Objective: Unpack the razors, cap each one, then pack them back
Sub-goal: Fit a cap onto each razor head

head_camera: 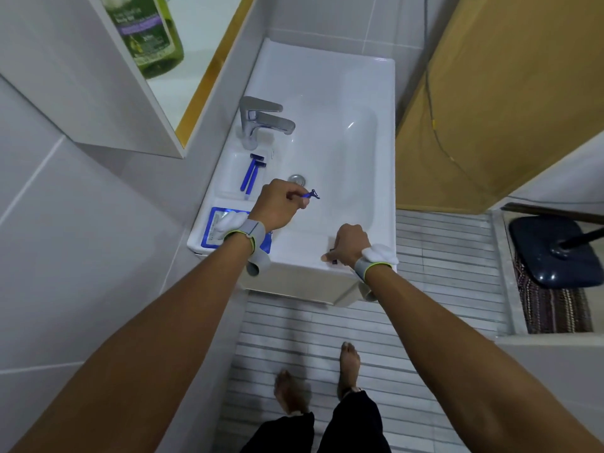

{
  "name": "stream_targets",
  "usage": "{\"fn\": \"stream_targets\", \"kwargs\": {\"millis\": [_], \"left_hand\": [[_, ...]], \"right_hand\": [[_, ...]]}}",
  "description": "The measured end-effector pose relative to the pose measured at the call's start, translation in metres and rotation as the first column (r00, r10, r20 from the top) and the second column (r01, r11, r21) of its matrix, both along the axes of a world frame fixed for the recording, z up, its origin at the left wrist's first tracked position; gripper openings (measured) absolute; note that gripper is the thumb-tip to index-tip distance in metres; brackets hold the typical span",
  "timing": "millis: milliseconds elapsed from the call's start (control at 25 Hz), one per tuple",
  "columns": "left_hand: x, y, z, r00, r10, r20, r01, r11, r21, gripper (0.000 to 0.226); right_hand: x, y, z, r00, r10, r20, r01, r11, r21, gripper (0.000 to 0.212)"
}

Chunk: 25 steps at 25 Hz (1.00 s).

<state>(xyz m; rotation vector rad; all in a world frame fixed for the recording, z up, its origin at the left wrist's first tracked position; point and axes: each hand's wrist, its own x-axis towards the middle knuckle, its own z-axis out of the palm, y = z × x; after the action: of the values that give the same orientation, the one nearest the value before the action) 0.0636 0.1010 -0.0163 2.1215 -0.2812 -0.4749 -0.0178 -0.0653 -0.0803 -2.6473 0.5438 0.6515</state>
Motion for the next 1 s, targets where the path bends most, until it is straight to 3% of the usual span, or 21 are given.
{"fn": "stream_targets", "kwargs": {"millis": [120, 200, 280, 360, 520, 600, 760, 1000], "left_hand": [[0.000, 0.003, 0.000, 1.000, -0.019, 0.004, 0.018, 1.000, 0.018, 0.013], [0.000, 0.008, -0.001, 1.000, -0.019, -0.009, 0.020, 0.999, 0.036, 0.014], [0.000, 0.008, 0.003, 0.997, 0.027, -0.068, -0.025, 1.000, 0.016, 0.014], [0.000, 0.005, 0.012, 0.989, 0.096, -0.115, -0.098, 0.995, -0.009, 0.013], [0.003, -0.007, 0.031, 0.993, 0.108, -0.043, -0.111, 0.992, -0.065, 0.012], [0.005, -0.014, 0.041, 0.998, 0.068, 0.006, -0.067, 0.989, -0.130, 0.022], [0.008, -0.031, 0.060, 0.992, 0.039, 0.124, -0.018, 0.986, -0.165, 0.045], [0.021, -0.060, 0.083, 0.959, -0.005, 0.284, 0.001, 1.000, 0.014, 0.033]], "right_hand": [[0.004, 0.001, 0.001, 0.999, -0.047, -0.017, 0.047, 0.998, 0.042, 0.021], [0.007, -0.008, 0.013, 0.987, -0.161, -0.016, 0.160, 0.953, 0.257, 0.012], [0.009, -0.018, 0.033, 0.931, -0.360, -0.067, 0.315, 0.696, 0.645, 0.012], [0.014, -0.023, 0.054, 0.887, -0.450, -0.099, 0.313, 0.431, 0.846, 0.016], [0.035, -0.024, 0.088, 0.832, -0.519, -0.195, 0.286, 0.101, 0.953, 0.018], [0.043, -0.026, 0.102, 0.820, -0.512, -0.257, 0.281, -0.030, 0.959, 0.020], [0.056, -0.034, 0.118, 0.876, -0.395, -0.275, 0.255, -0.104, 0.961, 0.022], [0.077, -0.065, 0.120, 0.916, -0.318, -0.243, 0.247, -0.029, 0.969, 0.021]]}}
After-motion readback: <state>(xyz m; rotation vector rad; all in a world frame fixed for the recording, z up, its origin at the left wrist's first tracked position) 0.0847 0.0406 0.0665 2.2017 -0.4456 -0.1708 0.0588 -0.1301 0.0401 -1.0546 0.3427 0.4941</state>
